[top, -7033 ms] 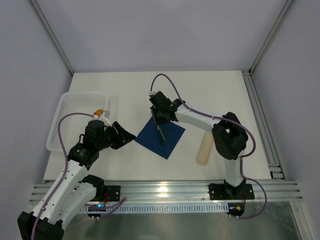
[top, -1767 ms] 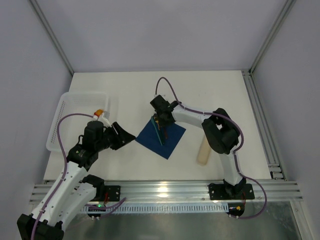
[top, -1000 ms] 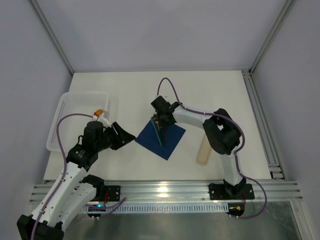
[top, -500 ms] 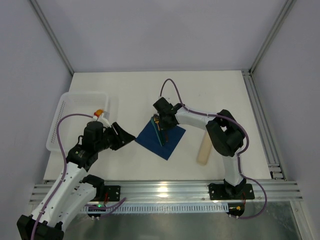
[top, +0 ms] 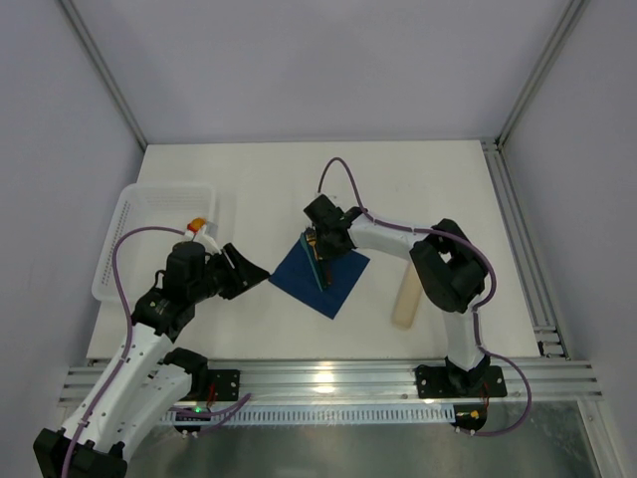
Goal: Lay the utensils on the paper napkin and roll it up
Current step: Adjust the utensils on the napkin.
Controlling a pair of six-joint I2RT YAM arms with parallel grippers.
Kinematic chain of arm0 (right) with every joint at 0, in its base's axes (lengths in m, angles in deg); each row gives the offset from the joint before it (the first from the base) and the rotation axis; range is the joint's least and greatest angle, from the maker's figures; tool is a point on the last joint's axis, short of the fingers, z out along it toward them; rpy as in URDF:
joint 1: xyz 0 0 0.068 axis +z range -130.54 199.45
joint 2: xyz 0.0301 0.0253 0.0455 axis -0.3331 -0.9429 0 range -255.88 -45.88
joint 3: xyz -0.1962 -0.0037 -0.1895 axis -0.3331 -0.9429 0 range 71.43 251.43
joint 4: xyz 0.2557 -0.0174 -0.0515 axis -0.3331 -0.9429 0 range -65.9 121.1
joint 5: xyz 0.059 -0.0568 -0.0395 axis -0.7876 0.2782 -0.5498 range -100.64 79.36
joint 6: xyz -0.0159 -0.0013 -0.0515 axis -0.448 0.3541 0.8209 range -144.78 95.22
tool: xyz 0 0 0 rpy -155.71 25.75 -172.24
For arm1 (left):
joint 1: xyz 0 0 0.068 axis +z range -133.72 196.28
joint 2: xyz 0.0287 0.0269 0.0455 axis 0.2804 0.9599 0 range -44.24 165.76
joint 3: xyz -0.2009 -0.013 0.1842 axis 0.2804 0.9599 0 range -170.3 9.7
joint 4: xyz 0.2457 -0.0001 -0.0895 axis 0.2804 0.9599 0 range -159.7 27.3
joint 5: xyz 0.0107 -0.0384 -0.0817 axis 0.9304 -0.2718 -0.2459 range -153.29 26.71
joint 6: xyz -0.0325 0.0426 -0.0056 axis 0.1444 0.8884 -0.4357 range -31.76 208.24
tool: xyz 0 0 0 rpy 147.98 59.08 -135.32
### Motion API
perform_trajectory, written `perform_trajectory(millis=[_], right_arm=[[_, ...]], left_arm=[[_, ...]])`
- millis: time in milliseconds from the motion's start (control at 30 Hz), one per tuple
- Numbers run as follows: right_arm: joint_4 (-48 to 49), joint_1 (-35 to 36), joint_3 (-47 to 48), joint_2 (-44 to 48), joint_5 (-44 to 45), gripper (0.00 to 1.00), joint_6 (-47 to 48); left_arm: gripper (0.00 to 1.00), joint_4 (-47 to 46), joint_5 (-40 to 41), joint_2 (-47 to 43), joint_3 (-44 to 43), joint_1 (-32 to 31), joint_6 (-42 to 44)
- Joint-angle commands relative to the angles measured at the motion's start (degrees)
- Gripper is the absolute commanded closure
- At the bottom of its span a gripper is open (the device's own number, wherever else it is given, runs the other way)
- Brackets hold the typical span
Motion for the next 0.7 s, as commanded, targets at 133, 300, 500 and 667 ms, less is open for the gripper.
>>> perform_trajectory(millis=[133,300,500,667], right_arm=[[1.4,0.9,0.4,2.2,-0.2,0.96,-1.8],[1.3,0.9,0.3,2.2,0.3,0.96,-2.0],[1.4,1.0,-1.0,3.1,0.8,0.96,-2.4],[1.4,1.0,-1.4,3.2,0.9,0.95,-2.6]], left_arm=[[0.55,-0.1,-0.8,-0.5,-1.0,-0.2,0.6],[0.55,0.2,-0.9,-0.6,-1.1,-0.2,0.5],[0.55,-0.1,-1.1,-0.4,-1.0,-0.2,0.4],[0.55,-0.5,-1.3,-0.2,-1.0,-0.2,0.2]])
